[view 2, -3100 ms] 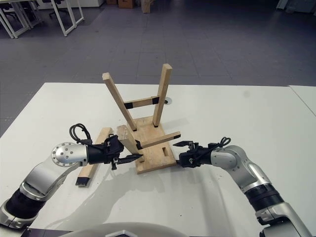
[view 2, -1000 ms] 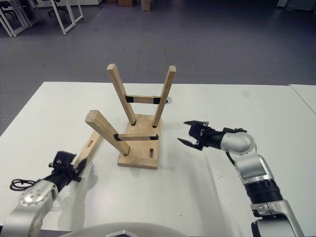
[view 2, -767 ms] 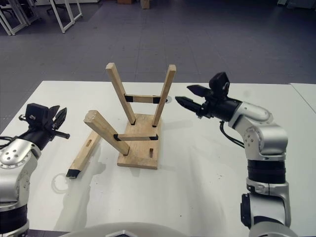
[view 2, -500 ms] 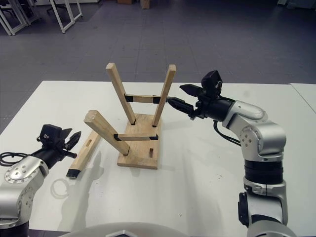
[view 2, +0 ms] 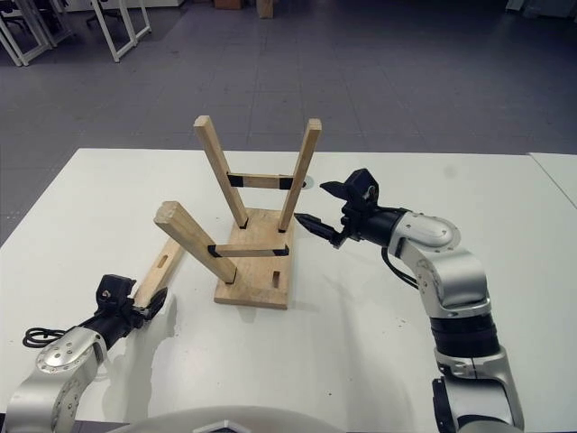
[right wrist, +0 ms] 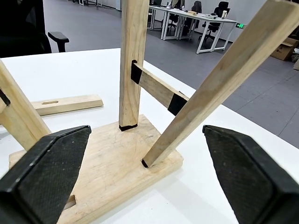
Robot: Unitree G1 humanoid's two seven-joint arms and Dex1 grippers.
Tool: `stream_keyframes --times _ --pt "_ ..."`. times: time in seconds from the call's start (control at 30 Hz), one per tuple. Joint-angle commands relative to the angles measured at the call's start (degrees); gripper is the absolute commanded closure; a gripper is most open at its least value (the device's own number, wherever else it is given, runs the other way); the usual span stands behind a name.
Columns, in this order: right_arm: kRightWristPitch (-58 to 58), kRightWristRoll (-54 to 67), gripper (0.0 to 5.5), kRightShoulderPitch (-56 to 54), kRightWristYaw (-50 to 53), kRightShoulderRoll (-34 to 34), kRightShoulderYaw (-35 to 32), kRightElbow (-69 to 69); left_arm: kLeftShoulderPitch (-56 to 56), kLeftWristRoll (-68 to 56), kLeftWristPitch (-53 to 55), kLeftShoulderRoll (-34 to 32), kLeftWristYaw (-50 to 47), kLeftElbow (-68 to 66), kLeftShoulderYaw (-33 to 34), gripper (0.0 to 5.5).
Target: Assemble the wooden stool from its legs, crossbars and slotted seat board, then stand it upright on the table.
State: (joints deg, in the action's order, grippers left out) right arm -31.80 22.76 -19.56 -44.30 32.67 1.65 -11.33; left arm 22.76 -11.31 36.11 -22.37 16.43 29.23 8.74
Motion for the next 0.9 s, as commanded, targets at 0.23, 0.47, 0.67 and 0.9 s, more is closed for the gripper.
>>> stream_keyframes --times 0.23,0.47,0.67,0.9 --pt "0.39 -0.88 1.09 0.13 -1.44 1.01 0.60 -0.84 1.36 -4.06 -0.86 0.85 3.51 -6.40 1.90 2.10" --pt "0.36 -1.22 1.09 0.34 -1.59 0.92 0.67 -1.21 2.33 -4.26 2.64 1.24 2.10 -5.72 1.75 3.23" --pt "-0.70 -0.14 1.09 -0.20 -0.60 0.72 -1.68 0.15 -4.79 -6.08 0.12 2.09 0.69 -4.20 5.14 3.45" --pt "-17.00 18.96 1.09 -12.20 4.68 -2.92 -16.26 5.92 -27.34 -18.93 -7.15 -1.77 2.82 -1.08 16.53 3.45"
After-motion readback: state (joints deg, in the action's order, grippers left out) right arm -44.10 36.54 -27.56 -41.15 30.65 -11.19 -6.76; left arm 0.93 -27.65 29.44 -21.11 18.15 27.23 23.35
